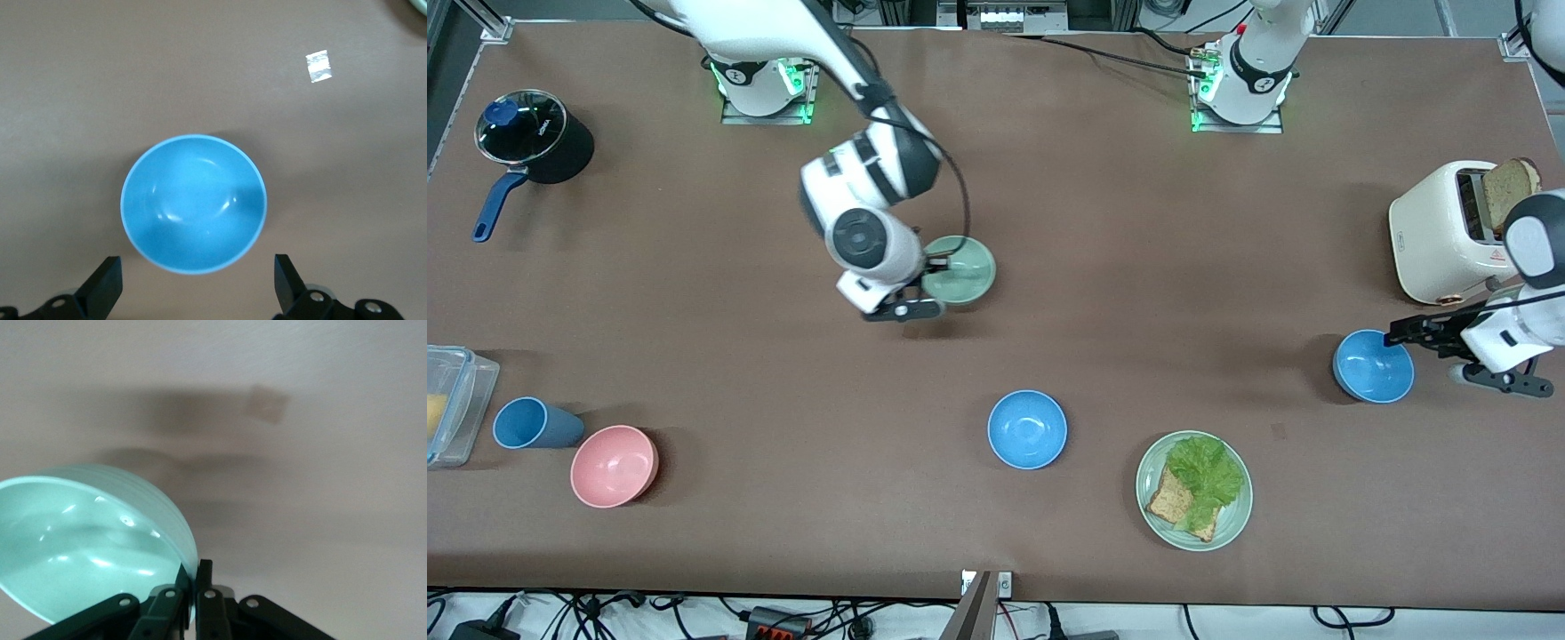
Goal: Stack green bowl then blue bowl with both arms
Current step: 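Slide the green bowl toward table center while the left gripper reaches the blue bowl, then release the green bowl and withdraw the right gripper while the left gripper grasps, then lift the blue bowl with the left gripper and carry it toward the green bowl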
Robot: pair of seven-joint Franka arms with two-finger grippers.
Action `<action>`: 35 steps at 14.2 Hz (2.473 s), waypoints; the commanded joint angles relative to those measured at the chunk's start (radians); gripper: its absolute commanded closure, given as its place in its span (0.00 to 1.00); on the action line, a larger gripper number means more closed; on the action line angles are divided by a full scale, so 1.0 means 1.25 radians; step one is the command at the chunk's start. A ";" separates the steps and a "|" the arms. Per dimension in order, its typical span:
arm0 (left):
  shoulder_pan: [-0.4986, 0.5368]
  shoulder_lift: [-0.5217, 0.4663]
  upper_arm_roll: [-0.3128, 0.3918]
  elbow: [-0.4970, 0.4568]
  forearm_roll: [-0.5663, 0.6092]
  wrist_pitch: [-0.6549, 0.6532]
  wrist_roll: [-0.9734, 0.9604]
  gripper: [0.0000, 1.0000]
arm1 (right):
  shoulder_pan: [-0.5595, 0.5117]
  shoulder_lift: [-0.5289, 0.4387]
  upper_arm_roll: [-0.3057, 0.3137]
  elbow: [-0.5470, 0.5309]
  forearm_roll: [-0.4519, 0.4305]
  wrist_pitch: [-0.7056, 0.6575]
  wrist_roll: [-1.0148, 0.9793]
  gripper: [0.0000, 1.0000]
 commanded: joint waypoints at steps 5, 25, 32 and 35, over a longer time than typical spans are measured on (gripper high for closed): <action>0.035 0.076 -0.006 0.021 0.034 0.059 0.043 0.00 | 0.062 0.057 -0.009 0.014 0.092 0.020 0.033 1.00; 0.068 0.149 -0.010 0.028 0.063 0.115 0.127 0.94 | -0.287 -0.096 -0.187 0.310 -0.058 -0.314 -0.174 0.00; 0.108 0.097 -0.096 0.034 0.000 0.001 0.213 1.00 | -0.523 -0.190 -0.045 0.302 -0.090 -0.304 -0.257 0.00; 0.107 0.071 -0.147 0.076 -0.013 -0.128 0.139 1.00 | -0.557 -0.222 -0.039 0.292 -0.109 -0.306 -0.338 0.00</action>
